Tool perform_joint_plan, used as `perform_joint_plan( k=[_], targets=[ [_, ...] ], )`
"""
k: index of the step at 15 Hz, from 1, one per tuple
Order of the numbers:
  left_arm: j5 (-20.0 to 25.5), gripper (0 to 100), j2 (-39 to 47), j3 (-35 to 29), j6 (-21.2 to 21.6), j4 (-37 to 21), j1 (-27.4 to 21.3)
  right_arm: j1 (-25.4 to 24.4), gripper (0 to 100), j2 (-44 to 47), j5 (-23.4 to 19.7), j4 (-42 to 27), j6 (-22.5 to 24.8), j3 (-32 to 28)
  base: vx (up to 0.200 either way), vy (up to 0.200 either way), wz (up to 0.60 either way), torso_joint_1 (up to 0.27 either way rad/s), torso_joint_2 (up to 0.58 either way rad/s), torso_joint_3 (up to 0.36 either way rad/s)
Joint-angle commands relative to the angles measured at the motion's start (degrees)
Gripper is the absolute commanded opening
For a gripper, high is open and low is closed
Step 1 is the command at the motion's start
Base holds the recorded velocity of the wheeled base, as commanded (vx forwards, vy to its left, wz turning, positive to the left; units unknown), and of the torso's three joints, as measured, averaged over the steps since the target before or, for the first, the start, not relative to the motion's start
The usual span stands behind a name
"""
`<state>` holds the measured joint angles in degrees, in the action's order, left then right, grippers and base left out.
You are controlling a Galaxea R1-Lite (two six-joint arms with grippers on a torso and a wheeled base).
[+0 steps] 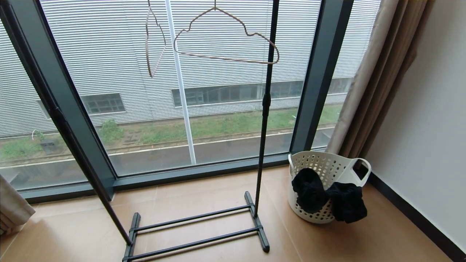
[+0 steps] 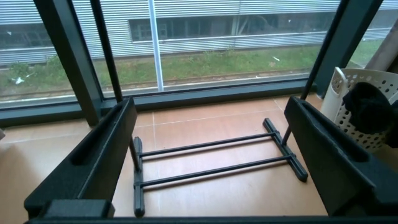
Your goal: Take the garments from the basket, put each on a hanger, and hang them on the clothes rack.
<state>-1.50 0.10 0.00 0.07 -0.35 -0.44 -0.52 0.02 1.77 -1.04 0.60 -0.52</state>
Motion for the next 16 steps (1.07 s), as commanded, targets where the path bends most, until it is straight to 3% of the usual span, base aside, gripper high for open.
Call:
perform_joint_plan(
  k=[1,3,5,12,16],
  targets=[
    [0.01,100,0.08,0.00,0.01,0.00,0.00,0.00,100,0.06,-0.01,-0.02,0.02,0.00,0.000,-0.200,0.00,0.007,0.00,0.002],
    [0.01,100,0.08,0.00,0.01,0.00,0.00,0.00,100,0.06,-0.01,0.07,0.02,0.00,0.000,-0.200,0.00,0.002,0.00,0.002],
    [0.01,100,0.08,0.00,0.01,0.00,0.00,0.00,100,0.06,-0.01,-0.02,0.02,0.00,0.200,-0.200,0.00,0.002,0.00,0.002],
    [0.01,100,0.08,0.00,0.01,0.00,0.00,0.00,100,0.06,-0.01,0.07,0.02,0.00,0.200,-0.029,0.00,0.002,0.00,0.004],
    [-0.08,100,0.08,0.00,-0.07,0.00,0.00,0.00,100,0.06,-0.01,0.07,0.02,0.00,0.000,-0.150,0.00,0.003,0.01,0.001]
  ],
)
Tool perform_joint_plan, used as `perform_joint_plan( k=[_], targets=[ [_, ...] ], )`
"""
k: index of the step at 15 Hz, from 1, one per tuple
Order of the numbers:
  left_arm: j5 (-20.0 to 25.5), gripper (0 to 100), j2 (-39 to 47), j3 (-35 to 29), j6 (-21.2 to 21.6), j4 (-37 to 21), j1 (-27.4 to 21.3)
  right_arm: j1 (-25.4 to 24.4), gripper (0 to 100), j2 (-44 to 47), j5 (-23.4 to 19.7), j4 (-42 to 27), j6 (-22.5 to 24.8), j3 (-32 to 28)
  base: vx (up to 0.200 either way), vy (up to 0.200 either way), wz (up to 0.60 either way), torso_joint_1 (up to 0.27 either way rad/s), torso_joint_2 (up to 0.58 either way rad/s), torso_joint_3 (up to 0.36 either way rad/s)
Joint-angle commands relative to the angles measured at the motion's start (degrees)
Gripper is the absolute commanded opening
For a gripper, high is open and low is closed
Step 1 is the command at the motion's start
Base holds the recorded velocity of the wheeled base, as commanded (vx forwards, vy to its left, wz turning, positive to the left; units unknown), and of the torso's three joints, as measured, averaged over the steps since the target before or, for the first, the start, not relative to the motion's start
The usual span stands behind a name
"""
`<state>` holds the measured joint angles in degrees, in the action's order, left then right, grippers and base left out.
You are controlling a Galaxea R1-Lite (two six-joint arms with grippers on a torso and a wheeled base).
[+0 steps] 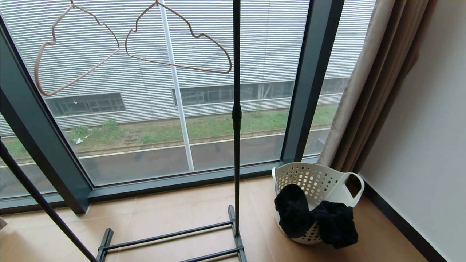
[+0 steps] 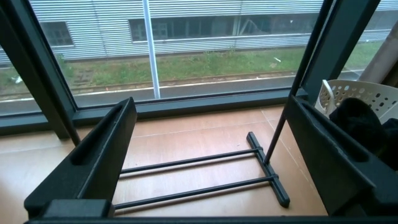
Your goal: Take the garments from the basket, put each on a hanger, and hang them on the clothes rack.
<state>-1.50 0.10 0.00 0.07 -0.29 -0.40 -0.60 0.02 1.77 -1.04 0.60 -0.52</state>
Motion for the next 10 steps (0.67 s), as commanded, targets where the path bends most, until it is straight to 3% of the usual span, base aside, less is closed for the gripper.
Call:
perform_joint_plan(
  k=[1,3,10],
  targets=[
    [-0.08,100,0.08,0.00,-0.07,-0.06,-0.04,0.07,100,0.06,-0.01,0.07,0.02,0.00,0.000,0.000,-0.60,0.002,0.00,0.002],
    [-0.08,100,0.08,0.00,-0.07,-0.06,-0.04,0.07,100,0.06,-0.01,0.07,0.02,0.00,0.000,0.000,-0.60,0.000,0.00,0.002],
    [-0.26,100,0.08,0.00,-0.34,-0.06,-0.04,0.07,100,0.06,-0.01,0.07,-0.07,0.00,0.000,0.000,0.00,0.000,0.00,0.000]
  ],
)
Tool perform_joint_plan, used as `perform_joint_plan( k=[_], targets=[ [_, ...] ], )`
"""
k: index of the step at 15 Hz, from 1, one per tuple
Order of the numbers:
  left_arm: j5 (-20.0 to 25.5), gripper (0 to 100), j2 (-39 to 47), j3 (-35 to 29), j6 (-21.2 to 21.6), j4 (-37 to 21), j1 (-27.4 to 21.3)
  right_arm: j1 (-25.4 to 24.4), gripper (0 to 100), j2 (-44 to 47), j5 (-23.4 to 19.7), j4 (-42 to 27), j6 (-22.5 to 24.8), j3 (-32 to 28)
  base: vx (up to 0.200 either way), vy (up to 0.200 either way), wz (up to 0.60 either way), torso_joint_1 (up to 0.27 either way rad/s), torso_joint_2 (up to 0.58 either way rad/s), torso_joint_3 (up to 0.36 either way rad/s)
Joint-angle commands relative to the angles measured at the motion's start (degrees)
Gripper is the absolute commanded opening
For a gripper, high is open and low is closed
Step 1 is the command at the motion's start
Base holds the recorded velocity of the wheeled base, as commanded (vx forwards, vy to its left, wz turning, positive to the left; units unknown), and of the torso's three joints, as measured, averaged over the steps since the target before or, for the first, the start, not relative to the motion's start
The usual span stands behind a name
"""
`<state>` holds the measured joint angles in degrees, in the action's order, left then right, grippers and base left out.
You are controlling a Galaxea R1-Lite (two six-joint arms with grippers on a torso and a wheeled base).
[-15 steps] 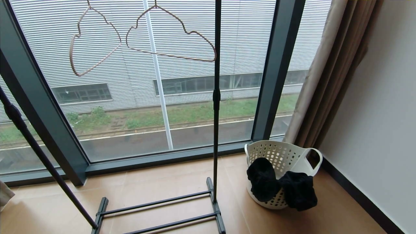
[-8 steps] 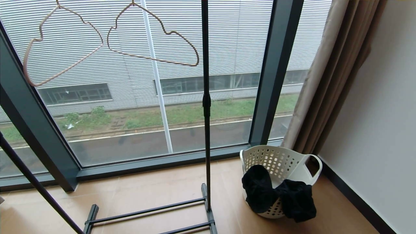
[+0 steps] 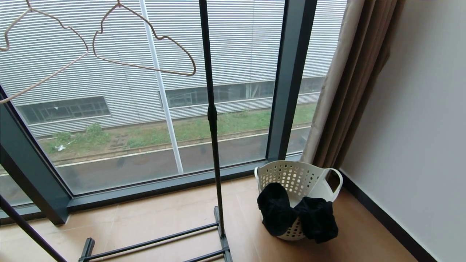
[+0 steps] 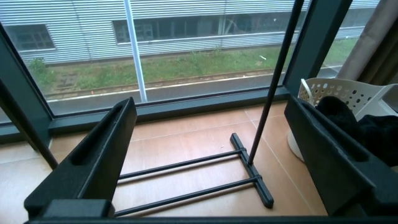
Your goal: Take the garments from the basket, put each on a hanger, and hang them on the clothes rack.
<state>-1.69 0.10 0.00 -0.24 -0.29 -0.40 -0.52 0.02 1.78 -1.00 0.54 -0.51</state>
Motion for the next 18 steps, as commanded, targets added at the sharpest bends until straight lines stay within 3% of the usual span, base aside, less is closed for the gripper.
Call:
perform_joint_plan(
  k=[1,12,18],
  targets=[
    [-0.06,100,0.08,0.00,0.07,-0.06,-0.04,0.00,100,0.06,-0.02,0.03,-0.10,-0.02,0.000,0.000,0.00,0.000,0.00,0.000],
    [1.17,100,0.08,-0.18,0.42,-0.15,-0.04,0.00,100,0.06,-0.02,0.03,-0.71,-0.02,0.000,0.000,0.00,0.000,0.00,0.000],
    [2.40,100,0.08,-0.26,1.30,-0.23,-0.04,0.00,100,-0.02,-0.02,0.03,-1.15,-0.02,0.000,0.000,0.00,0.003,0.00,-0.165]
  ],
)
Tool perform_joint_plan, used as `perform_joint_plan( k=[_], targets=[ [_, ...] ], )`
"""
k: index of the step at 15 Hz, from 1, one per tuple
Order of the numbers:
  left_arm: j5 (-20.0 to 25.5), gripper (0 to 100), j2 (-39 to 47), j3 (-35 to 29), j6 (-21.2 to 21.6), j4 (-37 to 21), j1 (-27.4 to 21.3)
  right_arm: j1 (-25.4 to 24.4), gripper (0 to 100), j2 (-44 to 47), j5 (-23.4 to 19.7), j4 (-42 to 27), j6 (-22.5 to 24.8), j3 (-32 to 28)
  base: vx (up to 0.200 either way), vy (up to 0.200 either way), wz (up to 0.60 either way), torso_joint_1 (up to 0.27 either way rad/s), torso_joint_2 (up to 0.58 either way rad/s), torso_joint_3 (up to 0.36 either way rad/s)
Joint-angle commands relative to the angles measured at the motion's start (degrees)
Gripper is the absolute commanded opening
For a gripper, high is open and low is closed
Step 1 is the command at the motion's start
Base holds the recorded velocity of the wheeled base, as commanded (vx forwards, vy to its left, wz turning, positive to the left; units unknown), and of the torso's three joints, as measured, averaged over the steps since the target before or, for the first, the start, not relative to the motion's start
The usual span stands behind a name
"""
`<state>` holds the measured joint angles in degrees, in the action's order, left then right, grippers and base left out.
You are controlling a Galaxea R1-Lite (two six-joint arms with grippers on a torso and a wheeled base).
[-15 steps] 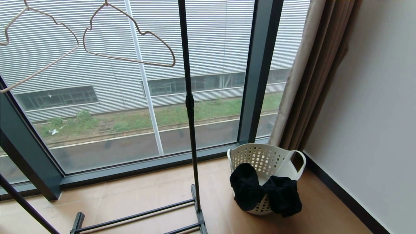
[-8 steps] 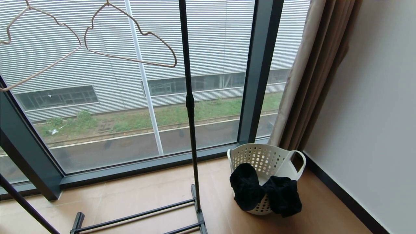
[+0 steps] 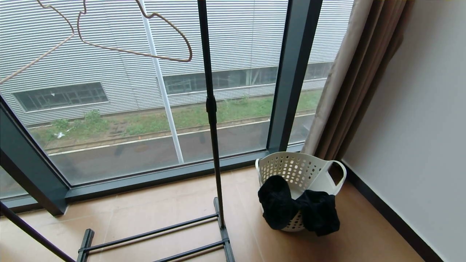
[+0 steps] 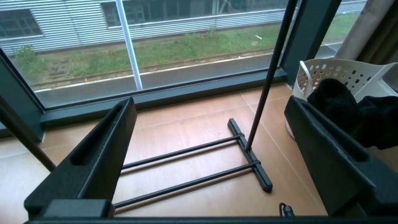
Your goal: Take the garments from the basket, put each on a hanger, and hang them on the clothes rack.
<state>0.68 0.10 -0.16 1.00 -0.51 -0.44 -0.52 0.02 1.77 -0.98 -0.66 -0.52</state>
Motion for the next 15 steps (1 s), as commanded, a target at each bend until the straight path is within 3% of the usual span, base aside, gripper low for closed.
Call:
perform_joint_plan(
  k=[1,15],
  targets=[
    [0.37,100,0.25,-0.11,-0.03,-0.10,-0.09,0.00,100,-0.02,-0.01,0.01,-0.22,0.00,0.000,0.000,0.00,0.002,0.00,-0.198],
    [0.46,100,0.17,-0.11,-0.03,-0.02,-0.09,0.00,100,0.06,0.08,-0.52,0.31,-0.18,0.000,0.000,0.00,0.003,0.00,-0.197]
  ],
)
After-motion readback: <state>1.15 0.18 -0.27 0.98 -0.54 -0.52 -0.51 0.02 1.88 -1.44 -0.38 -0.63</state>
